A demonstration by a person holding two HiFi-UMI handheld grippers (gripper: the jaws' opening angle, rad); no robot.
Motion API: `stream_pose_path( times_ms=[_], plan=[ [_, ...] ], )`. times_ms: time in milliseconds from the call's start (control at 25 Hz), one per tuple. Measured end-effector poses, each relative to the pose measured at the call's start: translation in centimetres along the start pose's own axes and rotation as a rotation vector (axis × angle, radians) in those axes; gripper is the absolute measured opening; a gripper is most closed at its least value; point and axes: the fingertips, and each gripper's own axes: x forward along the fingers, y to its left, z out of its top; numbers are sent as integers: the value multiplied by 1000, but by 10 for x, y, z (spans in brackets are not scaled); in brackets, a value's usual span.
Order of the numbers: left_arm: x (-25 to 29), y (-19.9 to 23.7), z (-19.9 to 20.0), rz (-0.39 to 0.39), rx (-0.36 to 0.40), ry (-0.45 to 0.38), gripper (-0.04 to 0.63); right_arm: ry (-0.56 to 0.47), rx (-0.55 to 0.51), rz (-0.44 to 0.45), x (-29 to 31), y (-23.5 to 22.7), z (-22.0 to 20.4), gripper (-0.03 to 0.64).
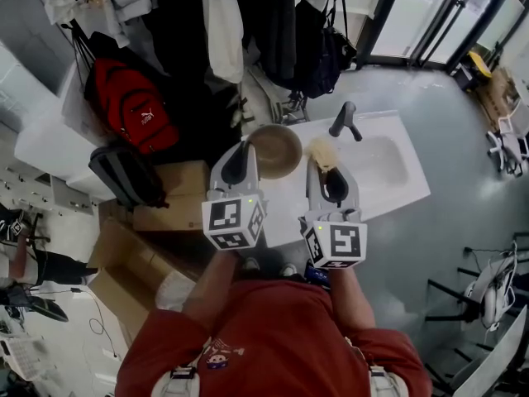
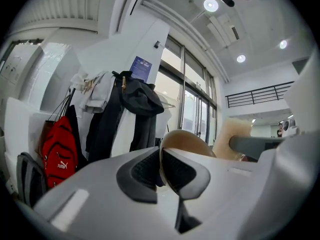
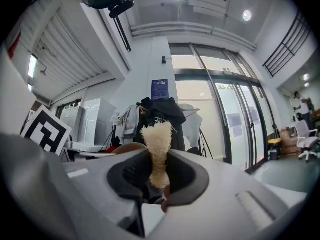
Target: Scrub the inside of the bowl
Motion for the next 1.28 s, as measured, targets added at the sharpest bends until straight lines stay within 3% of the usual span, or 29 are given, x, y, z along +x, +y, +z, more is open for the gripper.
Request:
stream_pose_path(
  times_ms=[240,560,1120,1280],
  plan=[
    [0,-2,1,9,31,3,26,-32,-10,78,0,19,10,75],
    [2,-13,-1,-14,64,8,26,80,-69,195,12,43,-12,75],
    [3,-27,5,-59,124,4,29,230,-207,229,29,49,-38,75],
    [3,-32,5,-72,144,9,32,257,-293,235,30,50,-43,75]
  ],
)
